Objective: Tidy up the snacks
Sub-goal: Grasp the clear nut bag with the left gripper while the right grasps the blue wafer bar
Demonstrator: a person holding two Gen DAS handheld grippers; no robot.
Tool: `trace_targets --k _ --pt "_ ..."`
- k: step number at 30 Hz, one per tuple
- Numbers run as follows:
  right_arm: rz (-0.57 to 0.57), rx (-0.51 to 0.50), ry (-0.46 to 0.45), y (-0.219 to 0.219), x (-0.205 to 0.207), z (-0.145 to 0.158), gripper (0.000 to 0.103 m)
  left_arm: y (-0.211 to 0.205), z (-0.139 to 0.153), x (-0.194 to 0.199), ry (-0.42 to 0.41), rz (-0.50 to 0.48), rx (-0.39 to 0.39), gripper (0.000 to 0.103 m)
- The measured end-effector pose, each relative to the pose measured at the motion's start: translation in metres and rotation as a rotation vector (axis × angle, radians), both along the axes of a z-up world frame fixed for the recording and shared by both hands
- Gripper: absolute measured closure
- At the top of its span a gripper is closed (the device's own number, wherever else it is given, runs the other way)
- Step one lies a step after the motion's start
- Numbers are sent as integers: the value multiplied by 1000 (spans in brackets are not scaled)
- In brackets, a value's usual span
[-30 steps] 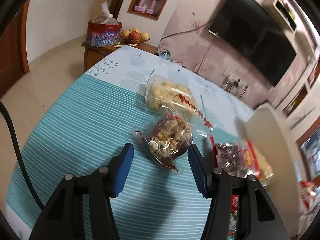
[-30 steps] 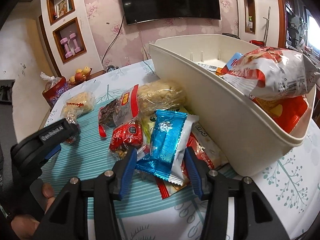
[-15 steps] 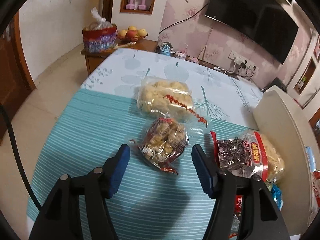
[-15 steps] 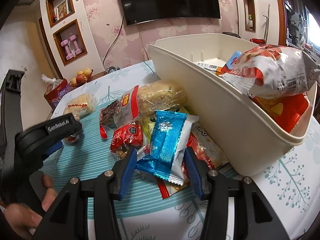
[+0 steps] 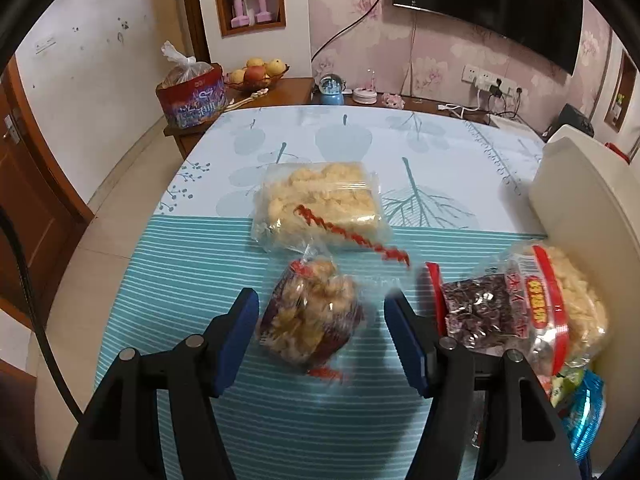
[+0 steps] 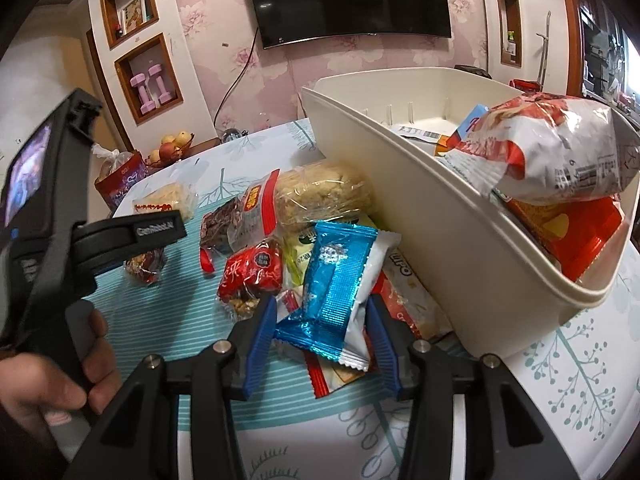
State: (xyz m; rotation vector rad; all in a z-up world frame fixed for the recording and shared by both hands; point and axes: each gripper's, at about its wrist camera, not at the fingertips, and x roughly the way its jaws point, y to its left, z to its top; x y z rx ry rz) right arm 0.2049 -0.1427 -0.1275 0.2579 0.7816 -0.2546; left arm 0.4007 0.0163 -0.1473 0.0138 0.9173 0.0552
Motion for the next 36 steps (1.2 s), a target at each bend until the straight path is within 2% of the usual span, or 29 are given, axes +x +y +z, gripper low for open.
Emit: trace_targets --k 7,24,31,36 --pt "14 25 9 -4 -1 0 58 1 -5 0 16 20 56 57" --pt "82 69 -8 -10 -13 15 60 7 3 -24 91 66 27 59" --pt "129 78 -56 -11 -30 33 60 8 23 -56 128 82 -13 59" --pt "165 77 -100 -14 -47 50 60 1 49 -85 113 64 -44 59"
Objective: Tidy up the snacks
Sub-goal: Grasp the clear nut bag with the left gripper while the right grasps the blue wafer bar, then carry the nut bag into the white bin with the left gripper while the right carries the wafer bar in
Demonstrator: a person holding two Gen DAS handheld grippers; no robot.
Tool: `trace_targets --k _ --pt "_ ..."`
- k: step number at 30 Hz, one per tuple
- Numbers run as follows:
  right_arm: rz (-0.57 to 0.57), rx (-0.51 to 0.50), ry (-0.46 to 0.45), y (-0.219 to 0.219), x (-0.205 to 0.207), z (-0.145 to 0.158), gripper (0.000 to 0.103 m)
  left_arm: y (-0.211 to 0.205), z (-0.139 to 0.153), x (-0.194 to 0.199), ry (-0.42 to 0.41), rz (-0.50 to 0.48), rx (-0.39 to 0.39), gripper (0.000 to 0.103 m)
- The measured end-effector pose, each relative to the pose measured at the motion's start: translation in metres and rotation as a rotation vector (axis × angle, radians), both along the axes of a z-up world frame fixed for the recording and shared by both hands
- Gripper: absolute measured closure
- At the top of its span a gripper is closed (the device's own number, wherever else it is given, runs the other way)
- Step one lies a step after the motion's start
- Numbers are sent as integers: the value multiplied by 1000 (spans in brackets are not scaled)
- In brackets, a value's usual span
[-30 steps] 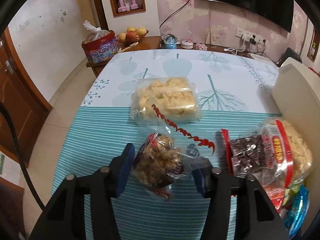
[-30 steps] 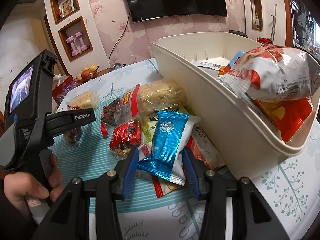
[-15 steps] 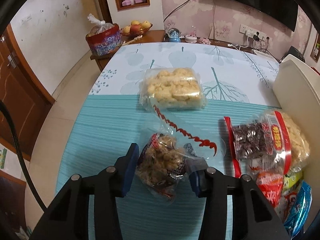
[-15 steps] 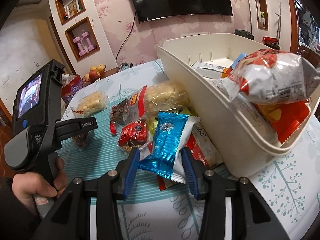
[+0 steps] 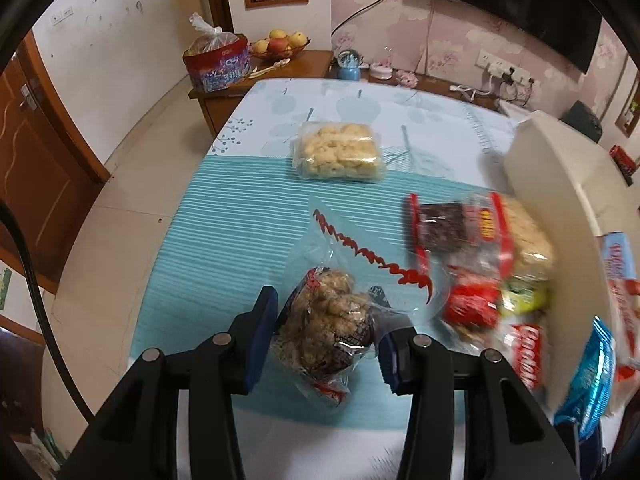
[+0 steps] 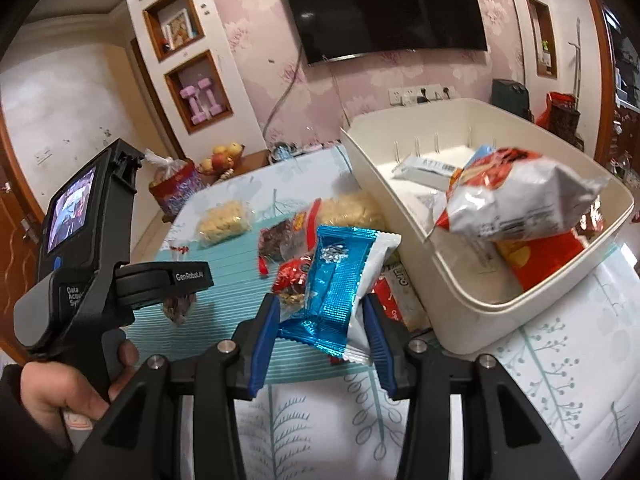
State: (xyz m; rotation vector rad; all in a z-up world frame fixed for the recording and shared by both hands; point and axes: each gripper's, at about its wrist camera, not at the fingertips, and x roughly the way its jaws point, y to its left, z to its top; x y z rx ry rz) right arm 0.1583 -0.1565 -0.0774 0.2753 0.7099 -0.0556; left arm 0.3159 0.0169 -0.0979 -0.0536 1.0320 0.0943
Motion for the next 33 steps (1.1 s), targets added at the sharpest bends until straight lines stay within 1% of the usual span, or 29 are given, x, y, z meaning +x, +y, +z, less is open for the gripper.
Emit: trace_targets --k 4,9,13,17,22,25,26,27,30,31,32,33 --pt "24 -6 -52 -2 -17 16 60 -12 26 -25 -34 -31 -29 59" --pt "31 -14 -113 -10 -35 35 60 -30 59 -54 -113 -98 -70 58" --pt "20 -24 -164 -23 -48 48 60 -44 79 -70 -151 -141 -99 58" --pt "16 -37 -209 -39 -56 58 60 -62 96 -81 -190 -182 -107 58" --pt "1 -49 -245 -60 -63 67 60 -89 111 -89 -226 -232 -112 58" --pt "-11 -54 -268 -77 -64 71 60 -107 116 -87 -237 -268 -116 58" --pt "-17 -57 -280 -84 -65 72 60 -113 116 -87 -237 -279 -115 60" --pt "-22 -61 -294 -90 -64 73 60 -119 117 -86 -241 -292 -116 66" --pt "-20 -94 -334 -109 -63 76 60 -140 120 -85 -255 -349 -125 66" --pt "-22 -107 -349 -118 -62 76 60 -146 120 -84 -257 -364 -121 67" --pt "-30 -116 -358 -125 -61 76 60 -153 120 -82 -258 -382 -120 71" --pt "-39 -121 -362 -129 -61 76 60 -159 119 -79 -254 -397 -120 72"
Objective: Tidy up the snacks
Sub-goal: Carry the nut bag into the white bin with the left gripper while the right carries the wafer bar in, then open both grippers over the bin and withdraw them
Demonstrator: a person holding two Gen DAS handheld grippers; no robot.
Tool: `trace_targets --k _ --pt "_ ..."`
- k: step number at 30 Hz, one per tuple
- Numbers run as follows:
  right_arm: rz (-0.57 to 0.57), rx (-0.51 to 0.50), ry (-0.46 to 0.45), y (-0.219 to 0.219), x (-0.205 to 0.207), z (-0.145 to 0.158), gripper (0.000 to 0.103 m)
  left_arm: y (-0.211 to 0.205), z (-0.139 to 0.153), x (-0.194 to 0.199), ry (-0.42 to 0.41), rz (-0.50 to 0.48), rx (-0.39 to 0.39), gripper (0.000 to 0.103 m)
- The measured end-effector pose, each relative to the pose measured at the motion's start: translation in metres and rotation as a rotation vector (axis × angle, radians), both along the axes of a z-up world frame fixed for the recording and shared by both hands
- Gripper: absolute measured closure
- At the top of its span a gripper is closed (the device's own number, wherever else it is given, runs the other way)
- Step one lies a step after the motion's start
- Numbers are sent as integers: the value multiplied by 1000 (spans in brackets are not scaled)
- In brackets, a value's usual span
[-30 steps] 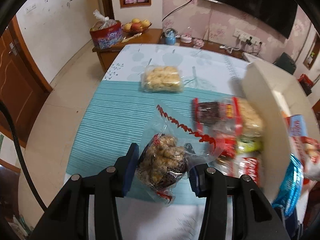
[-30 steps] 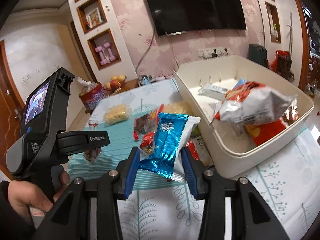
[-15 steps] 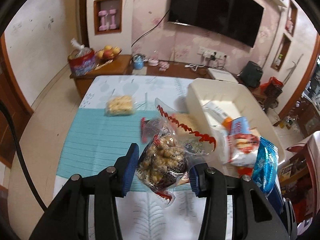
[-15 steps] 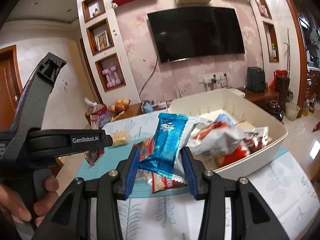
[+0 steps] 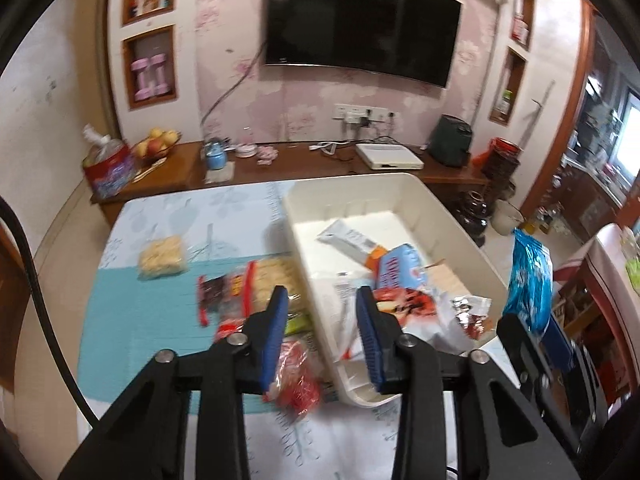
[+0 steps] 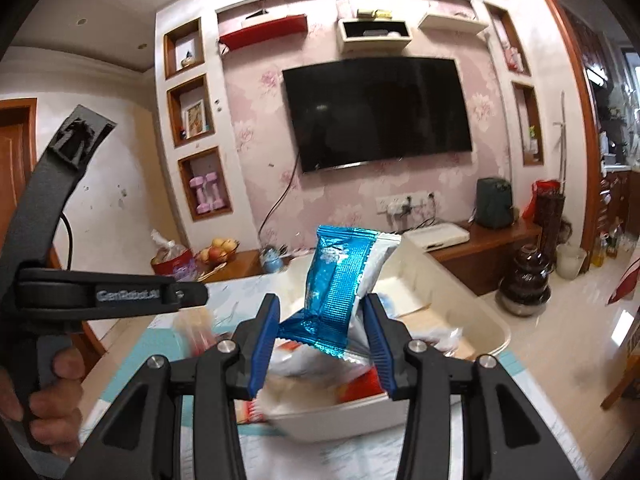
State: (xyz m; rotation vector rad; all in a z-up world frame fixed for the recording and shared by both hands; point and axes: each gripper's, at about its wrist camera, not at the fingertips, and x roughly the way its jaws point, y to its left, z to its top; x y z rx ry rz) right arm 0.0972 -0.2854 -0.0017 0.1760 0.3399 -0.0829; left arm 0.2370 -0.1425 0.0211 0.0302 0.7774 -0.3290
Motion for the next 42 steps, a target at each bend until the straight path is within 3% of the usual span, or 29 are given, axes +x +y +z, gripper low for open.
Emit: trace_targets --k 4,10,19,22,25,37,42 --pt "-53 -9 0 -30 7 -3 60 -21 -8 11 27 -23 23 72" --pt "-31 -74 53 -57 30 -11 60 -34 -19 16 57 -44 35 72" --pt "9 -104 88 -71 50 -18 58 -24 -18 13 58 -35 36 72" --pt "11 -90 94 -72 50 -18 51 -13 -15 7 60 -14 29 72" --pt "6 -86 93 -71 44 -15 40 -3 -11 0 65 4 15 72" --pt "62 -49 122 -55 -1 19 35 42 2 -59 102 37 -48 67" --pt "106 -2 158 -44 -19 28 34 58 3 -85 117 48 -59 55"
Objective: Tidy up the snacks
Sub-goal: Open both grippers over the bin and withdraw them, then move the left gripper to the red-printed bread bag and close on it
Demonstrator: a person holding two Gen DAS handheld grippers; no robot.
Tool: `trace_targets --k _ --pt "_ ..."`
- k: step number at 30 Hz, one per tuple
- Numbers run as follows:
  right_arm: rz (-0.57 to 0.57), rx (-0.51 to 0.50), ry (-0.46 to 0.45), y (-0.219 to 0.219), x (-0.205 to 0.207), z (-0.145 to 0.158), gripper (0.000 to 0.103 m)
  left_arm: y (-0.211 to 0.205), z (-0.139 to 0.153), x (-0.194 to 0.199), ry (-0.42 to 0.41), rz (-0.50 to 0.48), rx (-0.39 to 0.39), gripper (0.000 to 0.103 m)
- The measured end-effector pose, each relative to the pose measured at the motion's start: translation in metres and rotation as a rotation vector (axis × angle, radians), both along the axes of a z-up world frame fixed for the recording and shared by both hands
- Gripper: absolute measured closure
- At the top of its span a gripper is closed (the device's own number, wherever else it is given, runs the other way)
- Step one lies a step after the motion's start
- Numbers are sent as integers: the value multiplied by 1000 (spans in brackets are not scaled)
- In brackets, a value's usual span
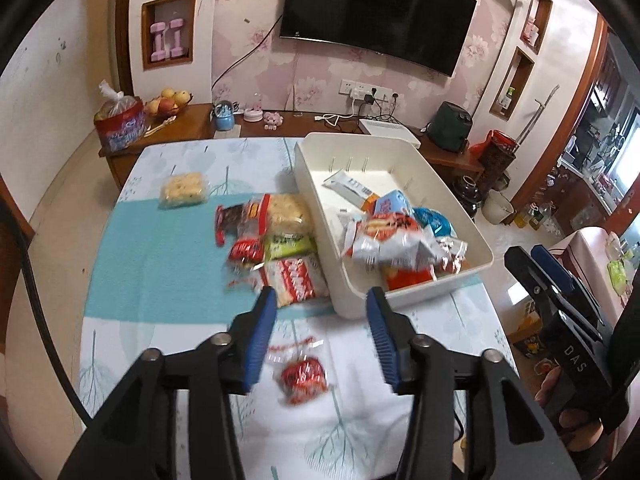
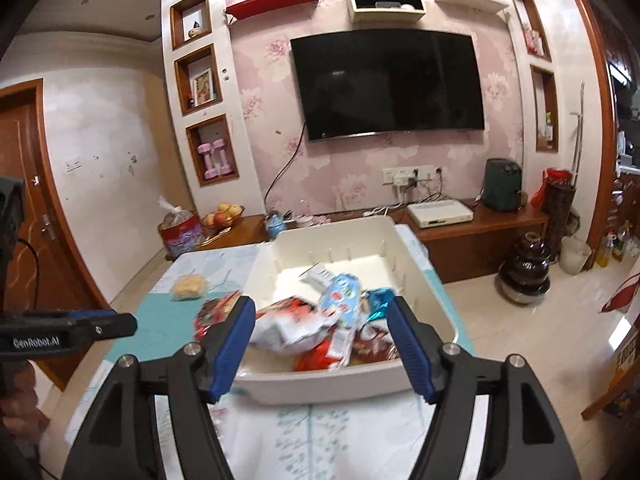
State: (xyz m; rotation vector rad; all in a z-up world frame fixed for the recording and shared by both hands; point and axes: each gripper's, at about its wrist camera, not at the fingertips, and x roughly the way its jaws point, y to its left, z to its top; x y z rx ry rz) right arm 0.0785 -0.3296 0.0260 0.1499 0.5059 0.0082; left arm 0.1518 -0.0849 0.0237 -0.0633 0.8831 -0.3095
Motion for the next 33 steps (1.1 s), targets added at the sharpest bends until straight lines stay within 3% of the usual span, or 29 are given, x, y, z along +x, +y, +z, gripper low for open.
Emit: trace_targets --k 2,5,10,12,16,21,25,33 --pt "5 -8 20 7 -6 2 33 6 0 -10 1 3 -4 52" --pt "23 -13 43 19 -14 4 30 16 1 -26 -1 15 6 40" --pt "65 21 85 34 -25 3 28 30 2 -47 2 38 -4 38" --pt "77 34 113 39 -28 1 28 37 2 -53 0 52 -4 30" --pt "90 62 161 46 -30 -4 28 48 -1 -57 9 81 6 28" --pt "122 136 242 51 -29 -17 28 57 -12 -54 51 126 75 27" --pt "133 165 321 59 -20 -29 28 57 -20 -46 83 111 113 27" --pt "195 138 442 79 -12 -49 28 59 -31 -8 167 84 149 26"
